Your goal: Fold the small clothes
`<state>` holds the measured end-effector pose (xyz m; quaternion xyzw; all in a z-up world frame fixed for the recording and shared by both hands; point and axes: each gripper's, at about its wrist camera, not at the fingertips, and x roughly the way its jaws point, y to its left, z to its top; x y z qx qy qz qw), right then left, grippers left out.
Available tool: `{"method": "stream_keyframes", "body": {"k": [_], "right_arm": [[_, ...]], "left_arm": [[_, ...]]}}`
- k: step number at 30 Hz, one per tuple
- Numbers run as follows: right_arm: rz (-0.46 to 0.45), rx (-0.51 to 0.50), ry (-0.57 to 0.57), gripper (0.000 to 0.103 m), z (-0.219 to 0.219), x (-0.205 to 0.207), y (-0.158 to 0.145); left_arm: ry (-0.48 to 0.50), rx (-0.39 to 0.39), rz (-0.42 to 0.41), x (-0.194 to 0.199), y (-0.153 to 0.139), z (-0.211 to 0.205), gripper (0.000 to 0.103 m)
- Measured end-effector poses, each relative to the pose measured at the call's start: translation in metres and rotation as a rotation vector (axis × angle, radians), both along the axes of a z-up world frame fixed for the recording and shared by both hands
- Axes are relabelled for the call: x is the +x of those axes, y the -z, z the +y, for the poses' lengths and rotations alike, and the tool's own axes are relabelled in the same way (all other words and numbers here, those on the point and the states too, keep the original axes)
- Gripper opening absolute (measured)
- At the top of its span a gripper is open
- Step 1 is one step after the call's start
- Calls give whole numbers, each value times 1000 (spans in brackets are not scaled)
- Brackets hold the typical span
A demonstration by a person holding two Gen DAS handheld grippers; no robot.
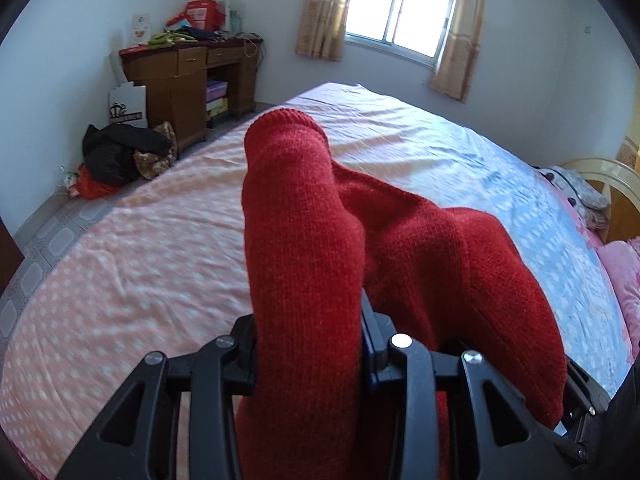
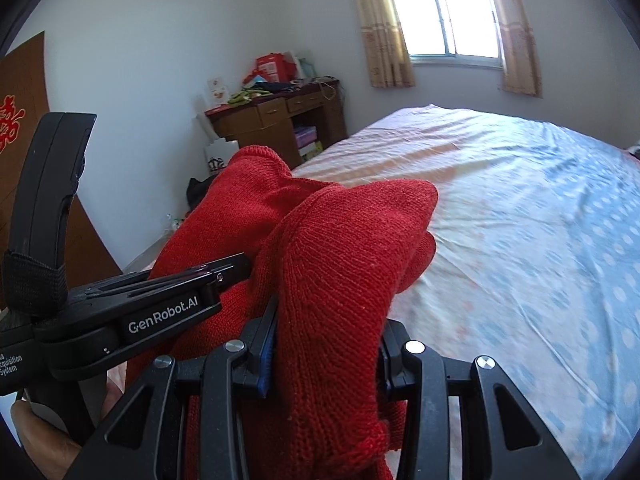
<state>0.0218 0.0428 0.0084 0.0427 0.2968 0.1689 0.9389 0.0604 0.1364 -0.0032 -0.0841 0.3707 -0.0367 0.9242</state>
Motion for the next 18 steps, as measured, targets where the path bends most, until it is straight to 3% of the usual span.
{"method": "stream_keyframes", "body": {"k": [9, 12, 15, 18], "right_arm": [[-38, -10, -2, 40, 35, 62, 22], [-1, -57, 12, 40, 47, 91, 40], [64, -98, 17, 41, 55, 109, 67], [74, -57, 11, 42, 50, 113, 70]], "left_arm": [[-56, 131, -44, 45, 8, 19, 39], [-71, 164, -38, 65, 24, 21, 39], [-84, 192, 37, 83, 54, 23, 39], [-98, 194, -9, 78, 65, 27, 46]]}}
